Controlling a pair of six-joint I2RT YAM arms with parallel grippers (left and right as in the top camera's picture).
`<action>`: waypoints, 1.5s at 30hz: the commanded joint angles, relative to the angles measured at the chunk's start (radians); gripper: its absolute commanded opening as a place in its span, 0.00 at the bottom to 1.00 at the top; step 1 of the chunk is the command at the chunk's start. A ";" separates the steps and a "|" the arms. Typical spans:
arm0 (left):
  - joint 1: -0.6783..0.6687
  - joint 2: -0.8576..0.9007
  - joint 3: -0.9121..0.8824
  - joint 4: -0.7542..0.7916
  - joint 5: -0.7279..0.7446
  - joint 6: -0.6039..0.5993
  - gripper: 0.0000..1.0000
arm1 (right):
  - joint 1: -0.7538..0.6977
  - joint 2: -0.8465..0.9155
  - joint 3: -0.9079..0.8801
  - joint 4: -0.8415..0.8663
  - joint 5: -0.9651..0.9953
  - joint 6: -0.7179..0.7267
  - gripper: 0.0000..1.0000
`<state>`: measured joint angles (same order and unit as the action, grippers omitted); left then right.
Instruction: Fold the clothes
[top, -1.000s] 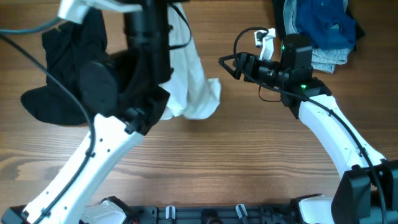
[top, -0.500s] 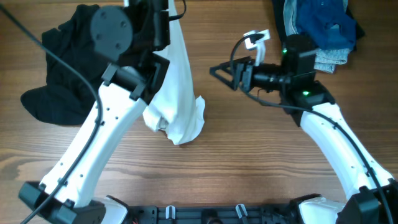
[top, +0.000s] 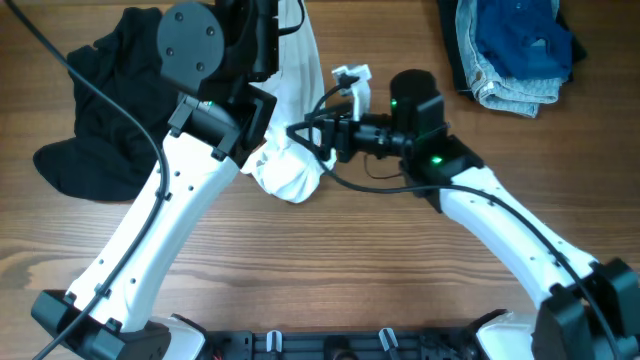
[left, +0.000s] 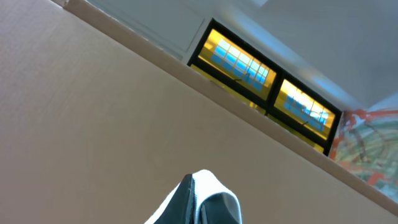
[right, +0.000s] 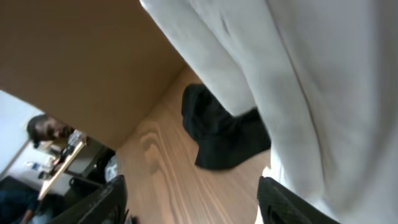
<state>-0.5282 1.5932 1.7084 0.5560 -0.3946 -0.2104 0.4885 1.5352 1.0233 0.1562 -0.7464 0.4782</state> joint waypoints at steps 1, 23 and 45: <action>-0.001 -0.022 0.018 0.008 0.001 0.021 0.04 | 0.045 0.051 0.015 0.060 0.089 0.062 0.64; -0.015 -0.023 0.018 0.003 0.001 0.021 0.04 | 0.108 0.325 0.018 0.645 0.440 0.390 0.73; -0.017 -0.023 0.018 -0.037 0.001 0.021 0.04 | 0.111 0.389 0.156 0.677 0.353 0.395 0.04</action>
<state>-0.5415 1.5932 1.7084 0.5140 -0.3946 -0.2100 0.5941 1.8992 1.1530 0.8360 -0.3222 0.8906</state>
